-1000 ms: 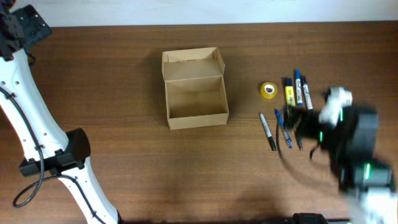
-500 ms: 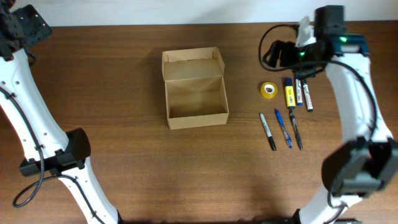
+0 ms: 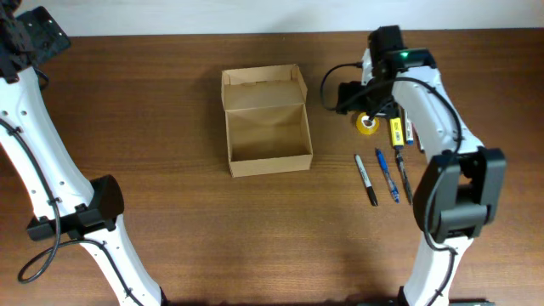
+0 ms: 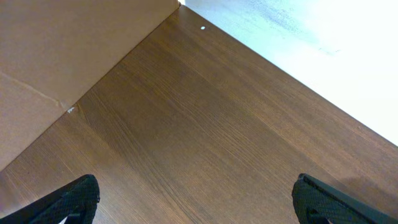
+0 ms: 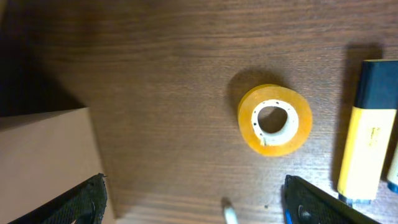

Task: Pack container
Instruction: 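Move the right gripper over the yellow tape roll, then lower the right gripper and grasp the tape roll's rim, then carry the tape roll into the box and release it, then move the right gripper to the yellow highlighter and grasp it, then carry the highlighter into the box and release it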

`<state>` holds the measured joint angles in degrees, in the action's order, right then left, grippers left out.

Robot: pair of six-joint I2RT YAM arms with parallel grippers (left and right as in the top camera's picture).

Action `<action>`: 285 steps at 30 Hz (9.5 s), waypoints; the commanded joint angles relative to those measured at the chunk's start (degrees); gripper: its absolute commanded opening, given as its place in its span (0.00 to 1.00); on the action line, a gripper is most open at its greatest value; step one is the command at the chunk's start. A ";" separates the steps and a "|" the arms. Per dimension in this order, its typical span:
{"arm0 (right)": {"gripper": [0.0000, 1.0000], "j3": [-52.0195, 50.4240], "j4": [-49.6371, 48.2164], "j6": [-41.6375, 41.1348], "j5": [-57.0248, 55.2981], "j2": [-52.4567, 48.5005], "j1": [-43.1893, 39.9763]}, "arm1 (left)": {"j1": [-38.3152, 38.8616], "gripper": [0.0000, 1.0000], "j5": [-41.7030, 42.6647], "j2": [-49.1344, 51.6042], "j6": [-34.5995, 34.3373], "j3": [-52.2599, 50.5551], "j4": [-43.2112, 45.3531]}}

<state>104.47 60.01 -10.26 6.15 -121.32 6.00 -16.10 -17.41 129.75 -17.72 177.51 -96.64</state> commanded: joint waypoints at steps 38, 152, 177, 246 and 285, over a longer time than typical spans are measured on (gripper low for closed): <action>0.86 1.60 -5.66 1.75 -0.98 -11.61 -0.72 | -0.20 1.00 -0.37 -0.46 0.68 -0.17 -0.02; 0.21 50.93 30.64 20.13 -12.85 -3.93 16.33 | -0.20 1.00 -0.37 -0.46 0.68 -0.17 -0.02; 0.56 2.78 8.20 16.81 -1.84 -2.91 -11.28 | -0.20 1.00 -0.37 -0.46 0.68 -0.17 -0.02; 0.04 35.36 23.74 15.98 10.75 -10.62 -7.08 | -0.20 1.00 -0.37 -0.46 0.68 -0.17 0.00; 0.04 16.85 11.21 66.01 8.44 -10.43 23.56 | -0.20 1.00 -0.37 -0.46 0.68 -0.17 -0.02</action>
<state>123.81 72.55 54.61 14.44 -131.66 30.22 -16.10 -17.41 129.75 -17.72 177.51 -96.64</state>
